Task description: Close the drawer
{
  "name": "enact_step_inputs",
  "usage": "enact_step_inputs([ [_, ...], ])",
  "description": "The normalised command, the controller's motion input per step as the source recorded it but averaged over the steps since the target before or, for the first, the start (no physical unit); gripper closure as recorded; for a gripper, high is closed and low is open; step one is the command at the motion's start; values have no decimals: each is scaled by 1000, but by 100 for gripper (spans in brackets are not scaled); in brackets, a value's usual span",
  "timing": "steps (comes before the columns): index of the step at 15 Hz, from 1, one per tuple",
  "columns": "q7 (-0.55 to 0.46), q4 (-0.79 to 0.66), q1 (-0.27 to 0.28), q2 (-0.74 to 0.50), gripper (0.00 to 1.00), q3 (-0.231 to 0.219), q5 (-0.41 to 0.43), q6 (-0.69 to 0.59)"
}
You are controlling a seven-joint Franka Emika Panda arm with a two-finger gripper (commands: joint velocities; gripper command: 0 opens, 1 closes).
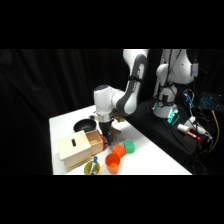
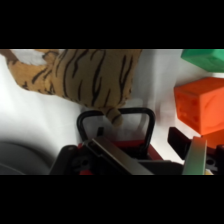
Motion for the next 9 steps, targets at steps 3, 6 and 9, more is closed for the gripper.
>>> enact_step_inputs([
  [3,10,216,46,138,0,-2,-153,60],
  [6,2,262,35,169,0,-1,-127,29],
  [9,-4,356,22,218,0,-2,-108,-18],
])
